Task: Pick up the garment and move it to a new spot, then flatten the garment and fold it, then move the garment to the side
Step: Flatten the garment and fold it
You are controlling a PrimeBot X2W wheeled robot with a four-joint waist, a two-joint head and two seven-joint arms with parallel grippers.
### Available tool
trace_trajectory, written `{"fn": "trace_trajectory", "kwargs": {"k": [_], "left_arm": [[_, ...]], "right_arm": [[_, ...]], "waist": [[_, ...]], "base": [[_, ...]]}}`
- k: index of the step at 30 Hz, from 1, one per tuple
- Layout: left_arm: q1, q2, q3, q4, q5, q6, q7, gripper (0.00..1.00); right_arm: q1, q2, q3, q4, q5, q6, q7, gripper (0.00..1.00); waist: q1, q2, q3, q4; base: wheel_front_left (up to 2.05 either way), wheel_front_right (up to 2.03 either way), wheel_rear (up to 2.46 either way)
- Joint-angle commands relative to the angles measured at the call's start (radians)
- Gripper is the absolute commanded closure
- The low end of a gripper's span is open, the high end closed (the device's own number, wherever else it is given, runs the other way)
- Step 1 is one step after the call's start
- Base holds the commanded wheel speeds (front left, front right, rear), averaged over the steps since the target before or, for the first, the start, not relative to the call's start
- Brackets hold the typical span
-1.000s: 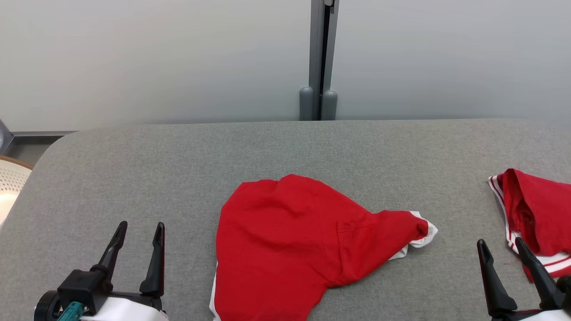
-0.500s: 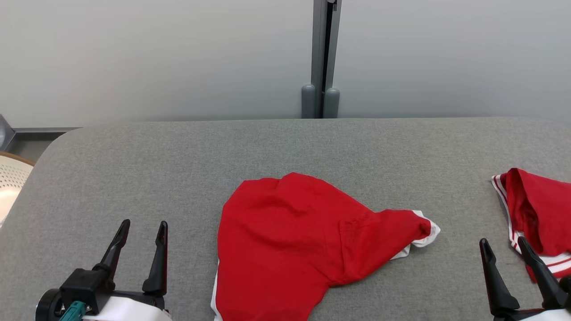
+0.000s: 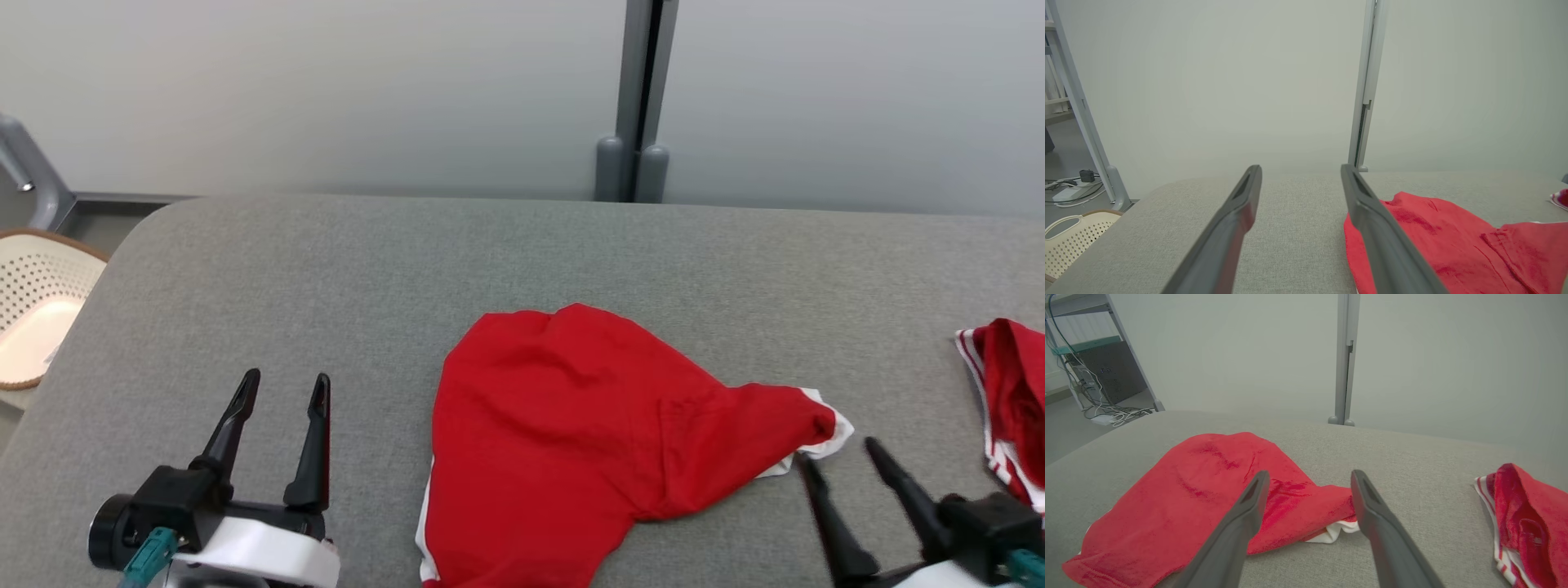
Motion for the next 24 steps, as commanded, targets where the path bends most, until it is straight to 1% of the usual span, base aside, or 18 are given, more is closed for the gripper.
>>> {"fn": "trace_trajectory", "kwargs": {"k": [1, 7, 10, 13, 14, 19, 20, 22, 23, 24], "left_arm": [[-0.034, -0.011, -0.004, -0.009, 0.007, 0.001, -0.007, 0.0], [-0.119, -0.062, -0.025, -0.012, 0.026, -0.014, -0.026, 0.0], [-0.158, -0.092, -0.033, -0.001, 0.036, -0.025, -0.033, 0.0], [-0.186, -0.114, -0.037, 0.015, 0.046, -0.042, -0.037, 0.0], [-0.186, -0.114, -0.037, 0.015, 0.046, -0.042, -0.037, 0.0], [-0.211, -0.15, -0.016, 0.019, 0.066, -0.065, -0.038, 0.0], [-0.216, -0.163, -0.002, 0.013, 0.079, -0.073, -0.039, 0.0], [-0.217, -0.169, 0.004, 0.013, 0.085, -0.078, -0.039, 0.0], [-0.218, -0.174, 0.011, 0.012, 0.091, -0.083, -0.039, 0.0], [-0.218, -0.18, 0.017, 0.012, 0.097, -0.088, -0.039, 0.0]], "right_arm": [[-0.024, -0.024, 0.067, 0.012, 0.007, 0.0, 0.018, 0.0], [-0.107, -0.107, 0.36, 0.078, 0.042, 0.0, 0.064, 0.0], [-0.165, -0.145, 0.471, 0.127, 0.062, 0.0, 0.071, 0.0], [-0.217, -0.179, 0.553, 0.175, 0.075, 0.0, 0.076, 0.0], [-0.217, -0.179, 0.553, 0.175, 0.075, 0.0, 0.076, 0.0], [-0.305, -0.235, 0.674, 0.241, 0.074, 0.0, 0.124, 0.0], [-0.343, -0.248, 0.713, 0.26, 0.078, 0.0, 0.141, 0.0], [-0.354, -0.257, 0.728, 0.28, 0.076, 0.0, 0.159, 0.0], [-0.364, -0.264, 0.744, 0.294, 0.077, 0.0, 0.17, 0.14], [-0.374, -0.265, 0.753, 0.302, 0.084, -0.001, 0.173, 0.62]], "waist": [[0.0, -0.0001, 0.043, 0.047], [0.0, -0.0001, 0.137, 0.162], [0.0, -0.0001, 0.174, 0.216], [0.0, -0.0001, 0.204, 0.259], [0.0, -0.0001, 0.204, 0.259], [0.0, -0.0001, 0.236, 0.285], [0.0, -0.0001, 0.247, 0.285], [0.0, -0.0001, 0.25, 0.284], [0.0, -0.0001, 0.253, 0.283], [0.0, -0.0001, 0.255, 0.282]], "base": [[0.0, 0.0, 0.0], [0.0, 0.0, 0.0], [0.0, 0.0, 0.0], [0.0, 0.0, 0.0], [0.0, 0.0, 0.0], [0.0, 0.0, 0.0], [0.0, 0.0, 0.0], [0.0, 0.0, 0.0], [0.0, 0.0, 0.0], [0.0, 0.0, 0.0]]}}
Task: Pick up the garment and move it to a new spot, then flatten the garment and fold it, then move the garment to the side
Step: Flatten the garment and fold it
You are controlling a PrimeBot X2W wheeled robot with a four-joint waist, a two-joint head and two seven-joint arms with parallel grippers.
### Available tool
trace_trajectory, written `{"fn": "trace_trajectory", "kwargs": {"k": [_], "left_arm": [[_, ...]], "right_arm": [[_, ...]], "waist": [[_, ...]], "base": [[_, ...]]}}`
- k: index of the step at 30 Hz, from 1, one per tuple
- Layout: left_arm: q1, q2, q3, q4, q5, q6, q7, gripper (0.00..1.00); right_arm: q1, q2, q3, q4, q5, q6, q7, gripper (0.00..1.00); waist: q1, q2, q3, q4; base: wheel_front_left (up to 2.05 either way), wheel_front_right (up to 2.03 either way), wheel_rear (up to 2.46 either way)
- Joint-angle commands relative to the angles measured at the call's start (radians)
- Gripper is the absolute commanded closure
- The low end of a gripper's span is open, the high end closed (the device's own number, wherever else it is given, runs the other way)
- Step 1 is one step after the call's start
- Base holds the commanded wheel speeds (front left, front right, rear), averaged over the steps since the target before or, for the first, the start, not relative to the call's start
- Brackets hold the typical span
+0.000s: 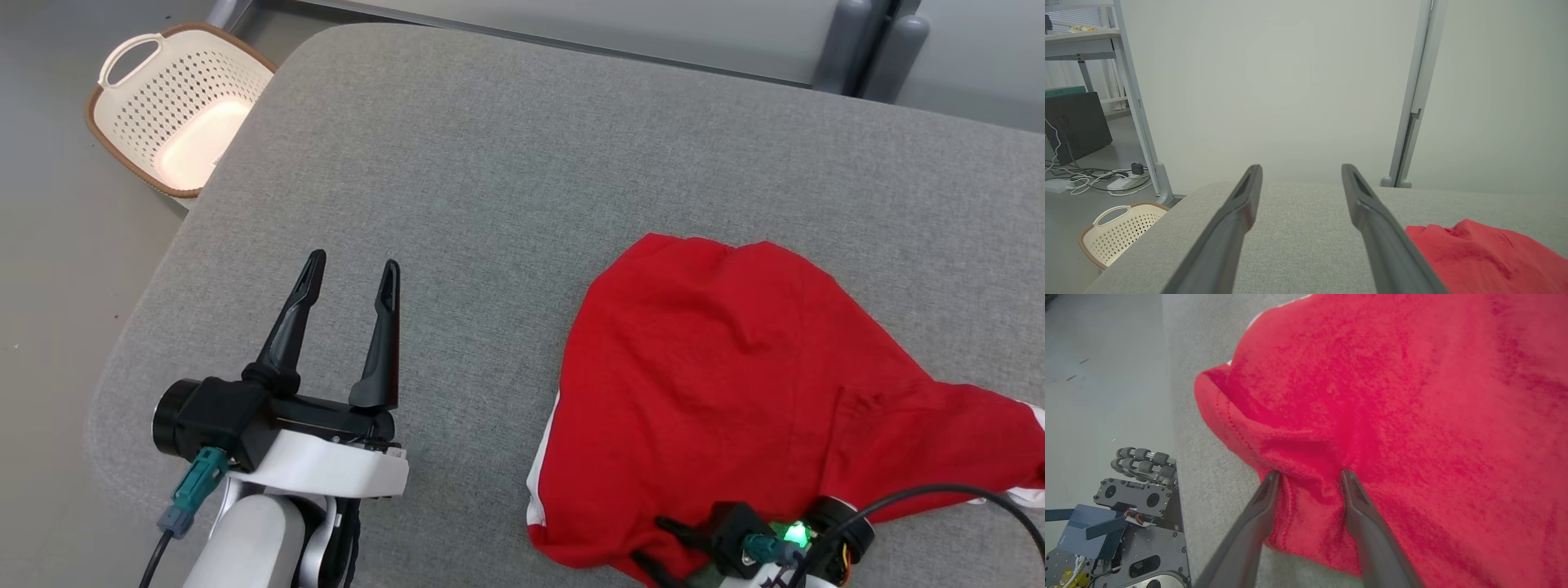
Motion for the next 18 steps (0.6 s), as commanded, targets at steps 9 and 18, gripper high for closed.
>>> {"fn": "trace_trajectory", "kwargs": {"k": [9, 18], "left_arm": [[-0.004, -0.022, 0.056, 0.015, 0.062, -0.046, -0.004, 0.0], [-0.009, -0.015, 0.092, 0.014, 0.096, -0.067, -0.004, 0.0]], "right_arm": [[-0.047, 0.055, -0.107, -0.01, 0.08, -0.002, -0.105, 1.0], [0.018, 0.201, -0.488, -0.036, 0.098, -0.001, -0.195, 1.0]], "waist": [[0.0, 0.0, -0.012, -0.077], [0.0, 0.0, -0.014, -0.218]], "base": [[0.0, 0.0, 0.0], [0.0, 0.0, 0.0]]}}
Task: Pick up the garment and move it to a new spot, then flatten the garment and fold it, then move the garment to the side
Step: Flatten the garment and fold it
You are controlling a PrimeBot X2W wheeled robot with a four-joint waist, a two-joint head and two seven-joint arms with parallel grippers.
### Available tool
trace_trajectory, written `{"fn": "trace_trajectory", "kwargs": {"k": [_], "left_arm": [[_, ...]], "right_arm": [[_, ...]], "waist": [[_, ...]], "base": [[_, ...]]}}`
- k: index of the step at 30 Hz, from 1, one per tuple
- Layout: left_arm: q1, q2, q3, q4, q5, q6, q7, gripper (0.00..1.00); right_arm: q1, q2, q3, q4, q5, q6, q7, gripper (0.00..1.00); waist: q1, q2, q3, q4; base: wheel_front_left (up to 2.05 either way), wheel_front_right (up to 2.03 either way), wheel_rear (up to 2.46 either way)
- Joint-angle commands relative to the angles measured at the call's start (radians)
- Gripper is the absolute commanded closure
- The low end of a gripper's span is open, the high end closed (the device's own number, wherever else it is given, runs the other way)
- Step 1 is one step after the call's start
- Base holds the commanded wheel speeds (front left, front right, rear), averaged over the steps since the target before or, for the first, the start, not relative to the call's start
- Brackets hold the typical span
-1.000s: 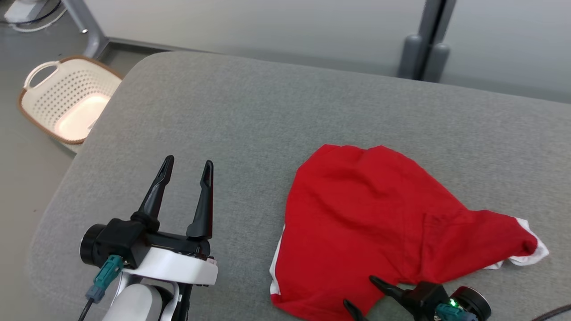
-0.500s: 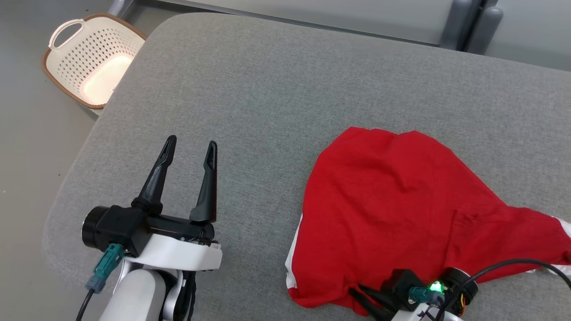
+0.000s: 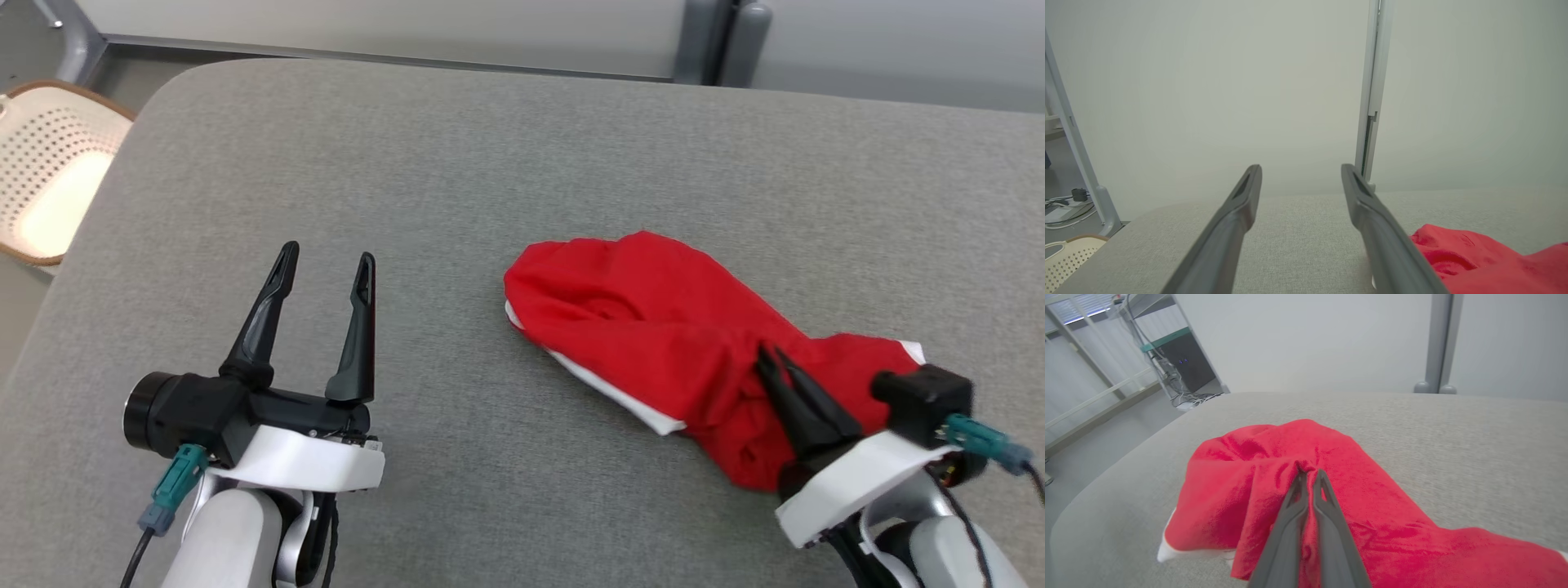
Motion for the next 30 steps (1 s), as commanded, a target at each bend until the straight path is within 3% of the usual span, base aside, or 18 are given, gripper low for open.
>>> {"fn": "trace_trajectory", "kwargs": {"k": [1, 6, 10, 11, 12, 13, 14, 19, 25, 30], "left_arm": [[-0.008, 0.007, 0.003, 0.001, 0.007, -0.006, -0.003, 0.0], [-0.02, 0.008, 0.002, 0.01, 0.014, -0.016, -0.003, 0.0], [-0.032, 0.005, 0.003, 0.013, 0.017, -0.02, -0.002, 0.0], [-0.031, 0.004, 0.004, 0.014, 0.019, -0.02, -0.003, 0.0], [-0.031, 0.003, 0.005, 0.015, 0.019, -0.02, -0.003, 0.0], [-0.031, 0.003, 0.005, 0.016, 0.02, -0.021, -0.003, 0.0], [-0.032, 0.003, 0.006, 0.017, 0.02, -0.021, -0.003, 0.0], [-0.028, -0.001, 0.012, 0.019, 0.022, -0.019, -0.003, 0.0], [0.02, -0.006, 0.034, 0.025, 0.022, 0.006, -0.003, 0.0], [0.075, 0.001, 0.046, 0.03, 0.018, 0.016, -0.003, 0.0]], "right_arm": [[0.024, 0.027, -0.059, 0.007, 0.027, 0.0, -0.014, 1.0], [0.064, 0.106, -0.282, 0.067, 0.065, 0.0, -0.032, 1.0], [0.053, 0.124, -0.329, 0.119, 0.099, 0.0, -0.042, 1.0], [0.047, 0.122, -0.329, 0.127, 0.098, 0.0, -0.049, 0.89], [0.041, 0.12, -0.328, 0.133, 0.099, 0.0, -0.053, 0.58], [0.036, 0.118, -0.325, 0.138, 0.103, 0.0, -0.06, 0.05], [0.033, 0.115, -0.323, 0.14, 0.105, 0.0, -0.069, 0.0], [0.027, 0.089, -0.297, 0.106, 0.095, 0.0, -0.125, 0.0], [0.083, 0.022, -0.288, -0.019, -0.012, 0.0, -0.22, 0.0], [0.152, 0.001, -0.288, -0.136, -0.119, 0.0, -0.193, 0.0]], "waist": [[0.0, 0.0, 0.004, -0.049], [0.0, 0.0, 0.022, -0.101], [0.0, 0.0, 0.044, -0.127], [0.0, 0.0, 0.049, -0.133], [0.0, 0.0, 0.052, -0.137], [0.0, 0.0, 0.055, -0.141], [0.0, 0.0, 0.056, -0.144], [0.0, 0.0, 0.055, -0.154], [0.0, 0.0, 0.001, -0.178], [0.0, 0.0, -0.063, -0.198]], "base": [[0.0, 0.0, 0.0], [0.0, 0.0, 0.0], [0.0, 0.0, 0.0], [0.0, 0.0, 0.0], [0.0, 0.0, 0.0], [0.0, 0.0, 0.0], [0.0, 0.0, 0.0], [0.0, 0.0, 0.0], [0.0, 0.0, 0.0], [0.0, 0.0, 0.0]]}}
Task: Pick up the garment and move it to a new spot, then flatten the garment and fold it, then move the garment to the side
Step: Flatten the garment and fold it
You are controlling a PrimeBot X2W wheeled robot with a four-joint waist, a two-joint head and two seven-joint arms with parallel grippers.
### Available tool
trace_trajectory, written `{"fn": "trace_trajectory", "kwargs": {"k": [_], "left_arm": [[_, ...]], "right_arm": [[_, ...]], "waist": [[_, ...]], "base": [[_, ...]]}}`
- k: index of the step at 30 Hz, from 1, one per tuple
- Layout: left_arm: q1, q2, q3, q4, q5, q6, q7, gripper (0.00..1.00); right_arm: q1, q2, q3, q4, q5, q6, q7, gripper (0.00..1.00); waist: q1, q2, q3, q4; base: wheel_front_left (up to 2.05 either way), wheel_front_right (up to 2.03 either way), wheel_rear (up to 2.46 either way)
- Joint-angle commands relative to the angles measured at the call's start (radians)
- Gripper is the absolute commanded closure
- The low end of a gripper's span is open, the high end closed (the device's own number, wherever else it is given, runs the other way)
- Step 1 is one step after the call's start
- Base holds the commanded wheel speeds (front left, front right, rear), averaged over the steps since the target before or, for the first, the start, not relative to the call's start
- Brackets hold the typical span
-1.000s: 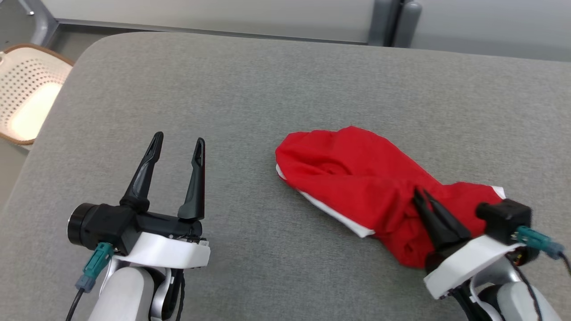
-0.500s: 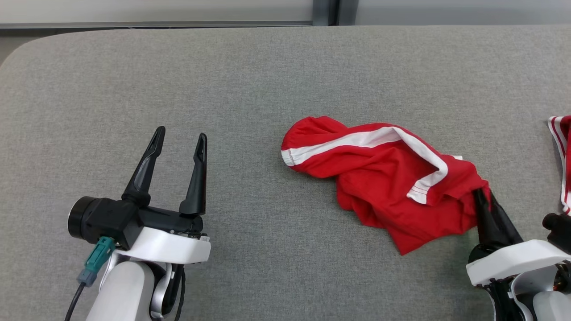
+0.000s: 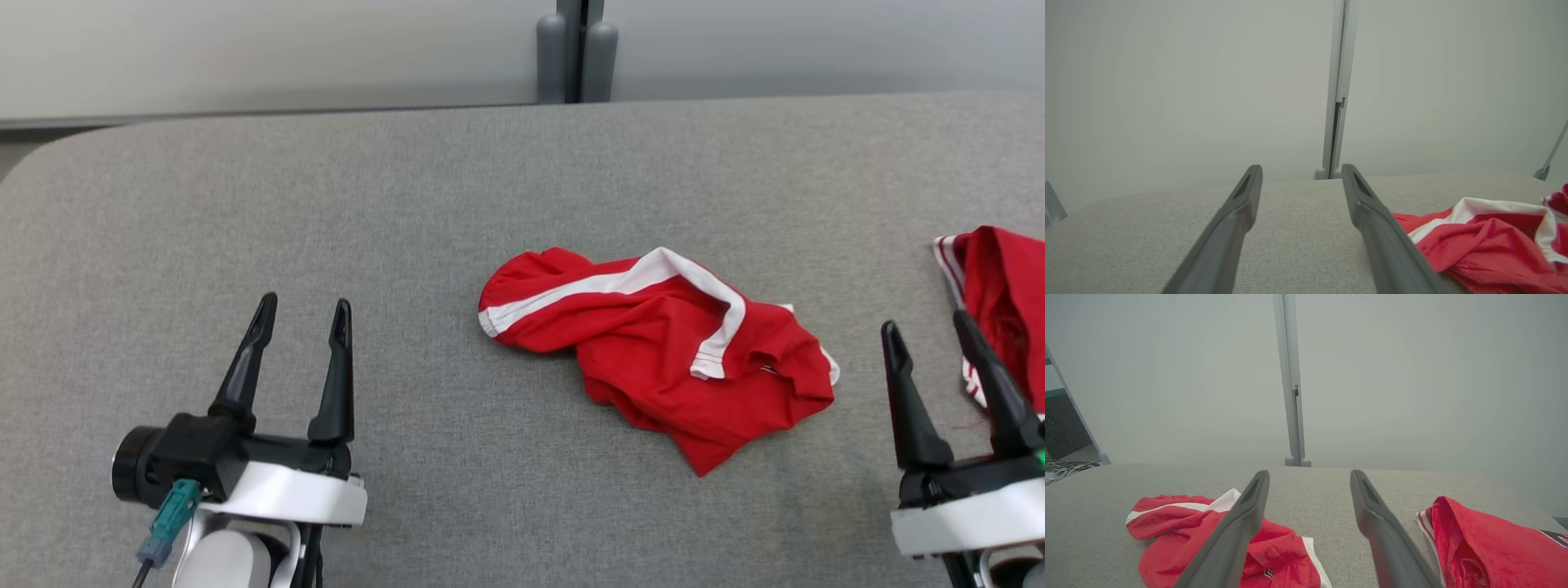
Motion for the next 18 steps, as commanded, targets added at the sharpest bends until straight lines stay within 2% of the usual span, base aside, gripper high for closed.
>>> {"fn": "trace_trajectory", "kwargs": {"k": [1, 8, 18], "left_arm": [[0.02, 0.008, 0.005, 0.002, -0.001, 0.005, -0.001, 0.0], [0.094, 0.022, 0.004, -0.004, -0.007, 0.018, 0.016, 0.0], [0.122, 0.03, -0.006, -0.027, -0.011, 0.028, 0.04, 0.0]], "right_arm": [[0.032, 0.002, 0.001, -0.026, -0.019, 0.0, 0.02, 0.0], [0.135, 0.036, 0.011, -0.094, -0.041, 0.0, 0.082, 0.0], [0.165, 0.059, 0.01, -0.123, -0.035, 0.0, 0.101, 0.0]], "waist": [[0.0, 0.0, -0.041, -0.016], [0.0, 0.0, -0.109, -0.038], [0.0, 0.0, -0.114, -0.037]], "base": [[0.0, 0.0, 0.0], [0.0, 0.0, 0.0], [0.0, 0.0, 0.0]]}}
